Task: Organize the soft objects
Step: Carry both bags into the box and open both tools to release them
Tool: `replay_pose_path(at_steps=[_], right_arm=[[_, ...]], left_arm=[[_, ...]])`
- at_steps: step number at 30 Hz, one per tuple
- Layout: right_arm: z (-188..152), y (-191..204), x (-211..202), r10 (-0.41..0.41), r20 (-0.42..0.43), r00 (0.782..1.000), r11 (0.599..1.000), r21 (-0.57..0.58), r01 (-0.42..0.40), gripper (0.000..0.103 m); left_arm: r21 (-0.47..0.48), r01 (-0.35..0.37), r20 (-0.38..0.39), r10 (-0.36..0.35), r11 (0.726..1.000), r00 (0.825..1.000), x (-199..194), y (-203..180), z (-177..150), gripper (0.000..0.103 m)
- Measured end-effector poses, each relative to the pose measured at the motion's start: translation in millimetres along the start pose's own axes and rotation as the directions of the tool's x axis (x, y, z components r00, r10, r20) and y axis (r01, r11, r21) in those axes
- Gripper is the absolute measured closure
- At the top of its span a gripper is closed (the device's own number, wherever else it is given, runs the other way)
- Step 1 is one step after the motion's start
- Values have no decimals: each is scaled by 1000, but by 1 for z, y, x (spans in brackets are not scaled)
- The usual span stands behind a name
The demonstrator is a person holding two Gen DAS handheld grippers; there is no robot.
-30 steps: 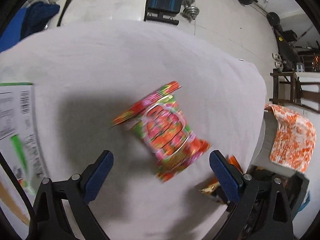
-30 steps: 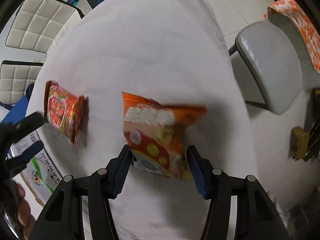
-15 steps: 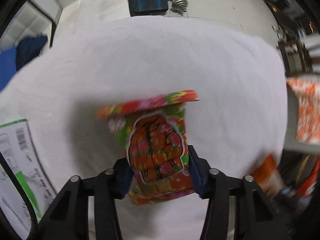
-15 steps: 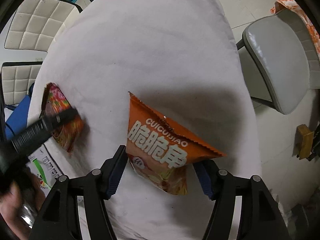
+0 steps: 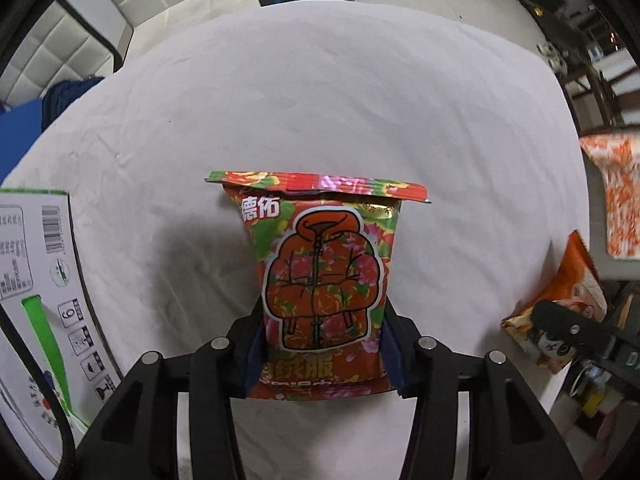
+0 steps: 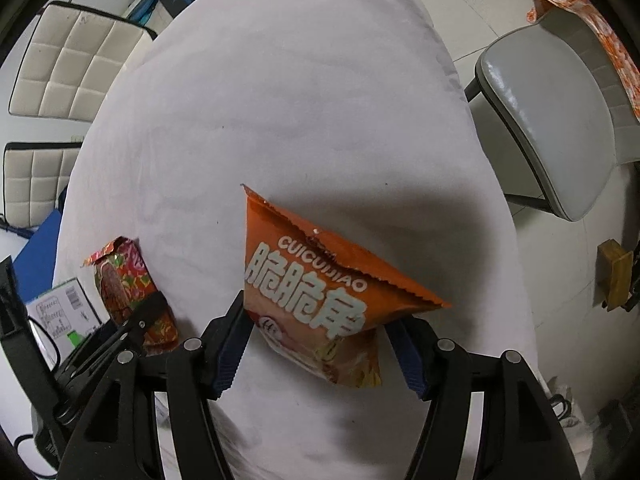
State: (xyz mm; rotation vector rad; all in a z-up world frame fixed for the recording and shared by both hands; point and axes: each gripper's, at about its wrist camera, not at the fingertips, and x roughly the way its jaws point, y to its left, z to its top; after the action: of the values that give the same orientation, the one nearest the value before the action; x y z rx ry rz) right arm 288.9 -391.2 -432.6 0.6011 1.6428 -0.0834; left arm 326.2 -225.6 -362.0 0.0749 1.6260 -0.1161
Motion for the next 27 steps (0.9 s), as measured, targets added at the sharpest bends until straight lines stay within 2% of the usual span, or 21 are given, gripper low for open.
replay_pose_path(at_steps=[1, 7, 13, 23, 26, 27], right_arm=[[1, 0, 1, -2, 5, 1000, 1000, 4, 1, 45], [-2, 12, 0, -56, 40, 998, 998, -31, 58, 51], [-13, 27, -11, -73, 66, 995, 993, -93, 79, 54], [-65, 64, -43, -58, 116, 992, 968, -237, 84, 55], [-82, 72, -55, -39, 125, 991, 961, -267, 71, 55], [-90, 74, -60, -34, 129, 991, 958, -277, 69, 55]], left_arm=[[-13, 9, 9, -9, 1000, 1000, -2, 2, -2, 60], [-27, 5, 47, -4, 1000, 999, -17, 10, -19, 61], [-24, -16, 142, 19, 1000, 990, -47, 24, -56, 61], [5, 11, 284, -12, 1000, 959, -119, 50, -112, 61], [3, 27, 311, -26, 1000, 950, -135, 64, -120, 61], [3, 31, 315, -30, 1000, 949, -136, 58, -111, 62]])
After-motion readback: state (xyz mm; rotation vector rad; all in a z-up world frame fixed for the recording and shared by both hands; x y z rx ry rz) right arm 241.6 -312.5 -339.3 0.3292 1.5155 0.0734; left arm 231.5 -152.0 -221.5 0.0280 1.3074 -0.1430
